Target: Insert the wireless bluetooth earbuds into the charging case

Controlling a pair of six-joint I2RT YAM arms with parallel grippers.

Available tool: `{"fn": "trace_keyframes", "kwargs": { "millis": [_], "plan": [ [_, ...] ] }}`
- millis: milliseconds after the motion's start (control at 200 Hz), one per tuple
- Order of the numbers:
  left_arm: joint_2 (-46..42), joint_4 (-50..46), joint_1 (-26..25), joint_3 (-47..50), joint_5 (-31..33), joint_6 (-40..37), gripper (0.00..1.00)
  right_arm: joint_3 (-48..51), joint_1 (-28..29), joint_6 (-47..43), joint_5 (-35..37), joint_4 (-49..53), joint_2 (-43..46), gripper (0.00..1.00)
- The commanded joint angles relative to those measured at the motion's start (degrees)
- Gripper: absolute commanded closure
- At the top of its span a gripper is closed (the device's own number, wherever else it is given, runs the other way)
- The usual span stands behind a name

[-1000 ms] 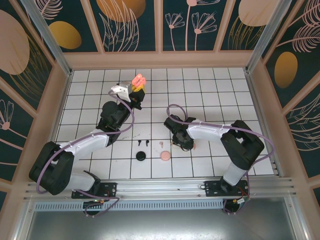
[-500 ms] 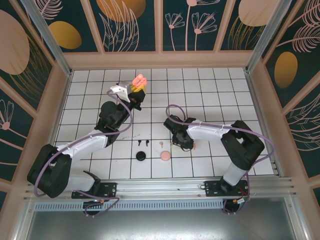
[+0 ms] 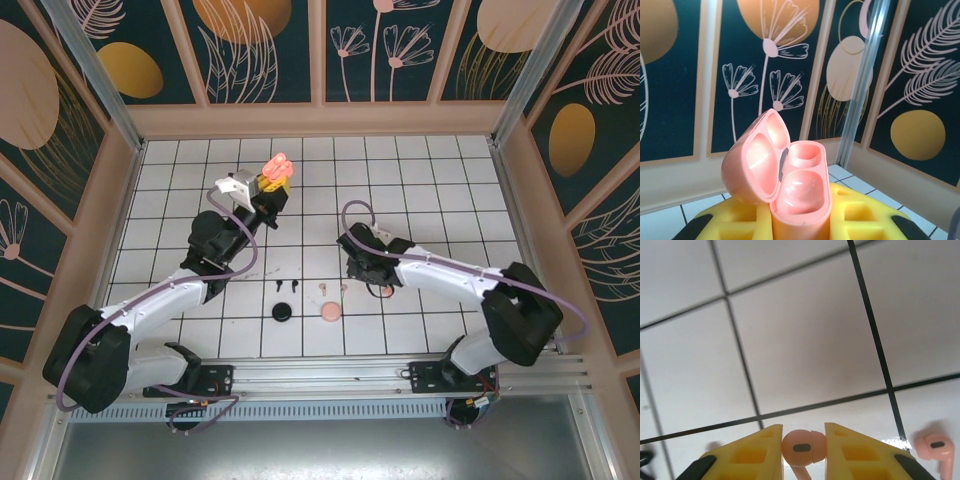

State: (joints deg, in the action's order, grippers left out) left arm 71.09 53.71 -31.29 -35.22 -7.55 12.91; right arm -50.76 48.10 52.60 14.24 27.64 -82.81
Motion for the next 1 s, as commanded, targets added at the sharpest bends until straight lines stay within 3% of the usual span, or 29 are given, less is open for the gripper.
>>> {"fn": "trace_keyframes", "kwargs": {
  "millis": [0,505,751,996],
  "plan": [
    [-0.96,1.04,-0.2,-0.43,-4.64,-4.02,1.0,-2.9,-0.26,-6.92,4.29,-2.47,4.66,0.77],
    [1.61,3.68,-1.99,-2.23,-2.93,-12.55,1.0,-17.43,-1.28,-31.96,1.05,-15.4,18.07,0.75],
    [6.84,3.4,-5.24,-6.74,2.55,-17.31,1.0,-19.11,-1.57,-37.27,-4.57,-26.26,19.29,0.75],
    [11.41,-4.11,-8.24,-14.53,7.08,-19.62,1.0,-17.18,-2.65,-37.98,-10.37,-34.72,18.06,0.75]
  ]
}}
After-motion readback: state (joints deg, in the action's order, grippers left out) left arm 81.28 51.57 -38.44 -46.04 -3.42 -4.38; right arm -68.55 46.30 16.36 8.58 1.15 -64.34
